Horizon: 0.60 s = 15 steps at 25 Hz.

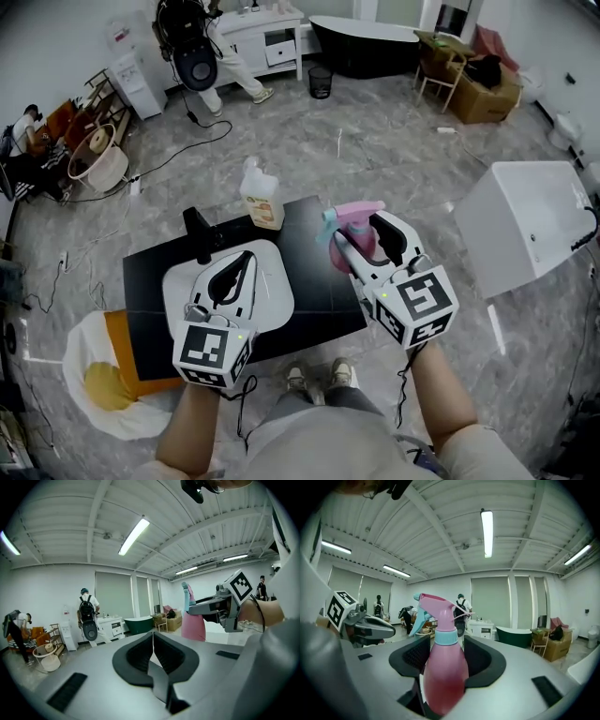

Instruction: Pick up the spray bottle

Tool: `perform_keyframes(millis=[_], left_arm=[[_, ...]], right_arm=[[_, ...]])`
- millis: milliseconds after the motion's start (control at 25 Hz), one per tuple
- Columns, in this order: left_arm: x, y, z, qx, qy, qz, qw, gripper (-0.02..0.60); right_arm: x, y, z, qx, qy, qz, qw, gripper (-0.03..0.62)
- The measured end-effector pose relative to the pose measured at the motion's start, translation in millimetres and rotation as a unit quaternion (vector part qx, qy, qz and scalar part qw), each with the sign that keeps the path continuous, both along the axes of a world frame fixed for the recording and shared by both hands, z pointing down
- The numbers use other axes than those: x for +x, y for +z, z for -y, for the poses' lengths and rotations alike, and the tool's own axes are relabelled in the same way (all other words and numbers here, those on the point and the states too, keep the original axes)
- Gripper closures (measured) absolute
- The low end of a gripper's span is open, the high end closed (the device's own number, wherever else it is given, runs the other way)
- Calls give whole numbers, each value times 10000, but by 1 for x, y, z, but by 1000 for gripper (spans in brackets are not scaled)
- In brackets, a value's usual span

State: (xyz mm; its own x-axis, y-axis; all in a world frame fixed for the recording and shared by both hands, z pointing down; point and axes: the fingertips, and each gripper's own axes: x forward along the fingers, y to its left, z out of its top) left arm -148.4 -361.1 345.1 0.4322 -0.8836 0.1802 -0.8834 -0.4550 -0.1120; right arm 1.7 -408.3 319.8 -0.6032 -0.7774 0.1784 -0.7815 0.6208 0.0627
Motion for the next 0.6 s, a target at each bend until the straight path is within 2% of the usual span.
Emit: perform_keyframes(millis=[160,320,440,600], left_arm=[[-3,-43,-16,352,34,-136,9993,558],[-5,-73,-30,648,48,-160,9978,558],[-5,-88,-42,728,16,-240,9971,558],[-4,-82,-54,719,41,-62,9974,558]], right_arm=[[0,-50,-24,364,-234,203,9989,344],[6,-76,-47,591,-323,260,9974,344],[11,-86,-65,658,-339,292,9968,344],[22,-87,-83,679,-291,298,9968,345]])
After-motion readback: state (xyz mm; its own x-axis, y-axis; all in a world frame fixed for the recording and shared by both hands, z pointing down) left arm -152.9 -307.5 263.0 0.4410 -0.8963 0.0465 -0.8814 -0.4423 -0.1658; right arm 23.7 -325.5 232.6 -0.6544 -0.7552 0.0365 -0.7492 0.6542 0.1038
